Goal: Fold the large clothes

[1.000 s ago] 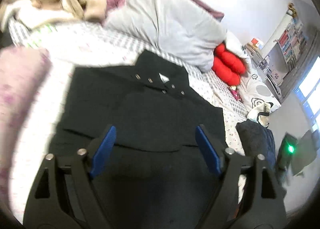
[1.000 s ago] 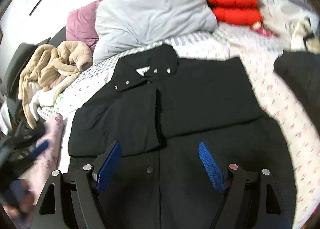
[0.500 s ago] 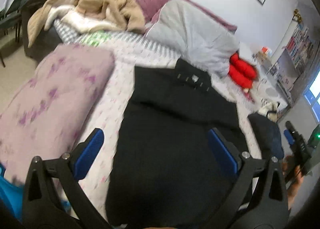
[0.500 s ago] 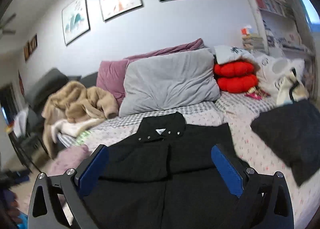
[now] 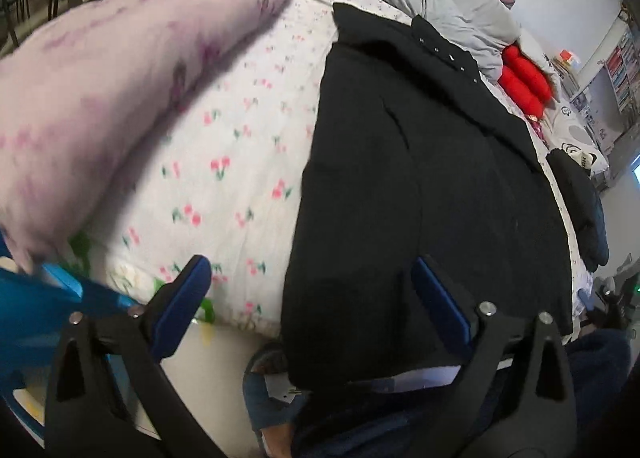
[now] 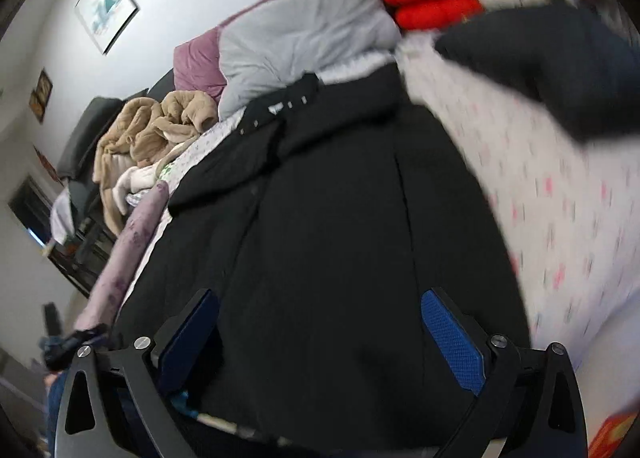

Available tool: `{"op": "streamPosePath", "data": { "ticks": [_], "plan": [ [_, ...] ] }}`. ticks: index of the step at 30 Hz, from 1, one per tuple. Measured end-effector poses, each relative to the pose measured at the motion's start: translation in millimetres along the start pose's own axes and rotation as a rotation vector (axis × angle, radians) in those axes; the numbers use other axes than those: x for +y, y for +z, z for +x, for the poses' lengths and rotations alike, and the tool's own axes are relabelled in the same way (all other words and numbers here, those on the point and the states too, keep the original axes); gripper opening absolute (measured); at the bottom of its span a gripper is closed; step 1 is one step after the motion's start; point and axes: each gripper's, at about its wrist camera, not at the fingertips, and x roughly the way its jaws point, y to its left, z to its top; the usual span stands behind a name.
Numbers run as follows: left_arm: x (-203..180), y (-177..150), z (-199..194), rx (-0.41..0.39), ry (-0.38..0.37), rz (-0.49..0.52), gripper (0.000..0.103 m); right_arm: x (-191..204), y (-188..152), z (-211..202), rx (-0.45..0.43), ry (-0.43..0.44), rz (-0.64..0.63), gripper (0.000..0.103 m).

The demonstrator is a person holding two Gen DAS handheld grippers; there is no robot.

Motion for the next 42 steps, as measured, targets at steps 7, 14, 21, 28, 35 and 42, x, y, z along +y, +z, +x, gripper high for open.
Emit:
{"op": "streamPosePath", "data": {
  "ticks": [7,14,21,28,35,42],
  "plan": [
    [2.4,-11.1,7.3,0.004,-0.055,-0.015,0.076,-23.7,-19.7,15.3,0.0,0.035,0.049,0.077],
    [12.9,-22.1,11.3,0.007,-0.12,-0.042,0.074,-28.3,-27.2,11.5,-0.02,0.038,0.059,0.068],
    [22.0,-29.3,16.2,0.029,-0.188,-0.072,0.073,-49.1,-35.6,-0.9,-0.049,0.042,0.101,0.061],
    [28.8,-39.7,16.8,0.035,-0.164,-0.098,0.073,-84.8,-36.1,-26.1,-0.127,-0.025,0.188,0.06],
    [45.6,-47.5,19.1,0.028,-0.167,-0.142,0.074,-121.0,-53.3,-26.3,-0.111,-0.014,0.31,0.061],
    [32.8,-48.1,24.2,0.031,-0.19,-0.112,0.03,-98.3,-48.9,-11.0,-0.086,0.03,0.243,0.041]
  ]
}}
